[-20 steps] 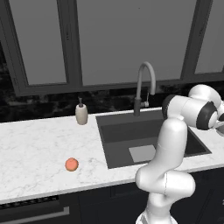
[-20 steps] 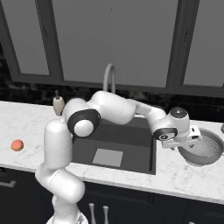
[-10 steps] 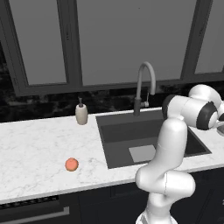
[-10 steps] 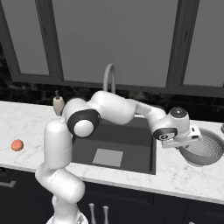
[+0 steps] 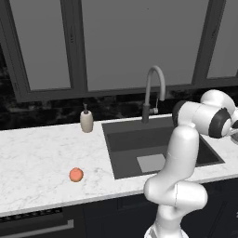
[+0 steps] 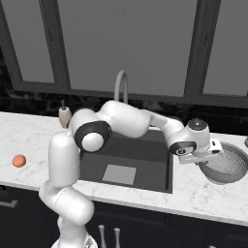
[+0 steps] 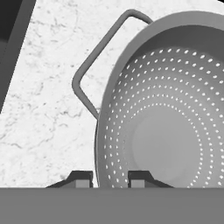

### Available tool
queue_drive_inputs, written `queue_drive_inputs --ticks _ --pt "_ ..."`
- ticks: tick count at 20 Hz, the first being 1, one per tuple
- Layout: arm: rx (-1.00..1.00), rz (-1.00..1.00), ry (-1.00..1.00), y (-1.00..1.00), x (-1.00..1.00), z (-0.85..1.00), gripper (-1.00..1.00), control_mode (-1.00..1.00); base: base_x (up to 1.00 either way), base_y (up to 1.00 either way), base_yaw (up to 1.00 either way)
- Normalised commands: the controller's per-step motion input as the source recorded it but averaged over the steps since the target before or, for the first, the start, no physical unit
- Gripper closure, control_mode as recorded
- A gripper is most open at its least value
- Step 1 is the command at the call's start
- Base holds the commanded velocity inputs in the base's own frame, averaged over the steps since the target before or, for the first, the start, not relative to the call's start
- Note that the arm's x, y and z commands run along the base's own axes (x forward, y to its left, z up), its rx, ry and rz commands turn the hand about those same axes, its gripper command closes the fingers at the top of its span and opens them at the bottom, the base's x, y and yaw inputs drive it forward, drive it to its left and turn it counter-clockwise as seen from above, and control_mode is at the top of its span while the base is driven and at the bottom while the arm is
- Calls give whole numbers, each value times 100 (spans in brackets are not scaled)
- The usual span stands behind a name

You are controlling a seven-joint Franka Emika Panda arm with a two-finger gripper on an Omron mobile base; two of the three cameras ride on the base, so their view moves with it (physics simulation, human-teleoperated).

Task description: Put the colander in the sink, put the peach in the colander, and turn on the sink faucet and pour water over the colander.

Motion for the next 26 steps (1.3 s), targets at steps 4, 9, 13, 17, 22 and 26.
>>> queue_drive_inputs --ticks 4,9,13,17,22,26 --pt "0 0 -8 8 -26 16 100 -100 0 0 0" --pt "0 1 -19 29 -29 30 100 -100 0 0 0" --pt "0 6 -18 48 -29 34 100 -100 0 0 0" --pt "0 18 -7 65 -13 29 100 -100 0 0 0" --pt "0 22 0 63 -14 41 100 -100 0 0 0" --pt "0 22 3 67 -10 40 100 -100 0 0 0"
